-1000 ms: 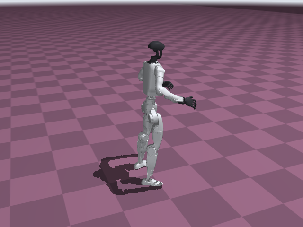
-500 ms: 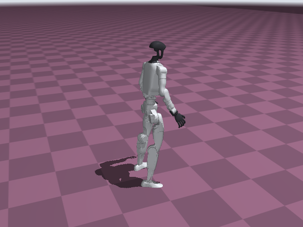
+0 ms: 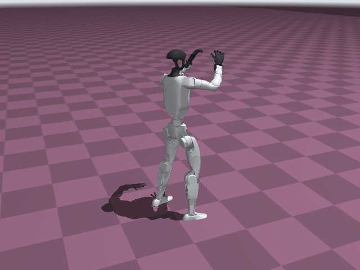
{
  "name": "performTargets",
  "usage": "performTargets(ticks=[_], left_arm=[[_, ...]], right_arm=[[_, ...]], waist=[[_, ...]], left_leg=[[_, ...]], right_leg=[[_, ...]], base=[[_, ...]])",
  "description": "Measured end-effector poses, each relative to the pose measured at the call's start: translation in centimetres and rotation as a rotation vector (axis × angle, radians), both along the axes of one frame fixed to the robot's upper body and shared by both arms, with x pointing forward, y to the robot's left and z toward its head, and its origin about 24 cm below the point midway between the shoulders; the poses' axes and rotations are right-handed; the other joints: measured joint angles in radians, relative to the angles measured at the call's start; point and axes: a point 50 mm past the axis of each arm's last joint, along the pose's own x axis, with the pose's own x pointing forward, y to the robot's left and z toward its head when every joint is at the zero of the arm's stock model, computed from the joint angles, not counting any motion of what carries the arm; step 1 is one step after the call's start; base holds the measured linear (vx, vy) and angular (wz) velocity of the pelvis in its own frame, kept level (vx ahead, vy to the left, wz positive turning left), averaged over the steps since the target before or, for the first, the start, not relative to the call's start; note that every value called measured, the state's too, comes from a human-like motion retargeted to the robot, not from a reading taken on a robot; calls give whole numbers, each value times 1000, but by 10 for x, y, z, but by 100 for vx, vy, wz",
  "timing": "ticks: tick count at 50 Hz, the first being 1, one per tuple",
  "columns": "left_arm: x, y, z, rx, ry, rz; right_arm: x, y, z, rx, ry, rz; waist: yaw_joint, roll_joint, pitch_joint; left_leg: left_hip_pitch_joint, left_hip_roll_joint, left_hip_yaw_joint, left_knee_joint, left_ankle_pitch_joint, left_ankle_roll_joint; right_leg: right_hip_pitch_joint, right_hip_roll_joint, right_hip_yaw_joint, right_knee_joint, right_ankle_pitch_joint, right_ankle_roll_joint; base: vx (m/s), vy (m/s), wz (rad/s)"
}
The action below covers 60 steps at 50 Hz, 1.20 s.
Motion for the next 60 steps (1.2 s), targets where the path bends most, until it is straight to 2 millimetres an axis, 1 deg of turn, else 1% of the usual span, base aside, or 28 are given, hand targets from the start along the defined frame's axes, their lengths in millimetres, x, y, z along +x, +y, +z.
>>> performTargets(ticks=[2, 5, 7, 10, 15, 18, 22, 25, 27, 30, 40, 50, 60], left_arm=[[-21, -12, 24, 50, -131, -34], [-45, -23, 47, 105, -271, -47], [-52, -25, 56, 125, -318, -34], [-54, -23, 64, 139, -337, 1], [-42, -15, 66, 141, -276, 41], [-35, -15, 62, 151, -230, 42], [-32, -19, 58, 179, -200, 27], [-32, -23, 56, 200, -195, 22], [-34, -24, 57, 210, -203, 23], [-35, -24, 59, 217, -215, 29], [-39, -23, 62, 239, -253, 40], [-51, -27, 69, 294, -305, 42], [-61, -31, 82, 327, -395, 82]], right_arm=[[-22, 12, 30, -34, -135, 44], [-48, 27, 59, -82, -271, 100], [-60, 36, 70, -117, -321, 124], [-70, 47, 80, -171, -362, 136], [-74, 62, 85, -263, -386, 126], [-73, 69, 83, -296, -371, 137], [-71, 76, 79, -320, -335, 168], [-69, 79, 76, -328, -305, 189], [-69, 80, 75, -323, -297, 199], [-68, 80, 73, -311, -292, 212], [-70, 83, 70, -268, -324, 239], [-81, 84, 84, -263, -397, 230], [-96, 87, 101, -259, -492, 215]], waist=[[4, 5, -10], [14, 16, -23], [21, 23, -30], [34, 33, -38], [59, 40, -37], [75, 39, -38], [93, 49, -40], [101, 62, -45], [104, 67, -45], [111, 68, -50], [132, 47, -79], [145, 36, -91], [161, 27, -105]], left_leg=[[-7, 3, -17, 3, 3, -2], [-15, 13, -39, 5, 9, -6], [-21, 20, -55, 7, 13, -7], [-33, 30, -85, 20, 16, -3], [-84, 27, -129, 99, 28, 27], [-117, 27, -76, 136, 37, 34], [-127, 36, 40, 68, 53, 12], [-111, 35, 75, -24, 100, -3], [-97, 33, 65, -59, 121, 2], [-81, 35, 43, -79, 123, 9], [-57, 28, 60, -93, 108, -17], [-53, 20, 88, -96, 90, -17], [-50, 4, 102, -97, 74, -17]], right_leg=[[16, 2, -13, -21, 10, -2], [33, 0, -57, -22, 6, 13], [41, 1, -89, -17, 0, 31], [56, 4, -133, -11, -10, 48], [91, -7, -202, -5, -34, 32], [111, -18, -245, -3, -48, 18], [139, -16, -301, -10, -60, 20], [164, -5, -338, -19, -65, 20], [177, -1, -356, -21, -69, 16], [190, 2, -373, -20, -75, 10], [202, -5, -371, -25, -75, 21], [190, -12, -349, -32, -61, 28], [188, -26, -338, -44, -40, 31]], base=[[16, -15, 52], [16, -18, 50], [15, -20, 54], [13, -20, 62], [9, -18, 76], [6, -13, 80], [6, -7, 72], [6, -1, 59], [6, 0, 44], [6, 2, 27], [6, 5, -4], [3, 7, -13], [3, 9, -6]])
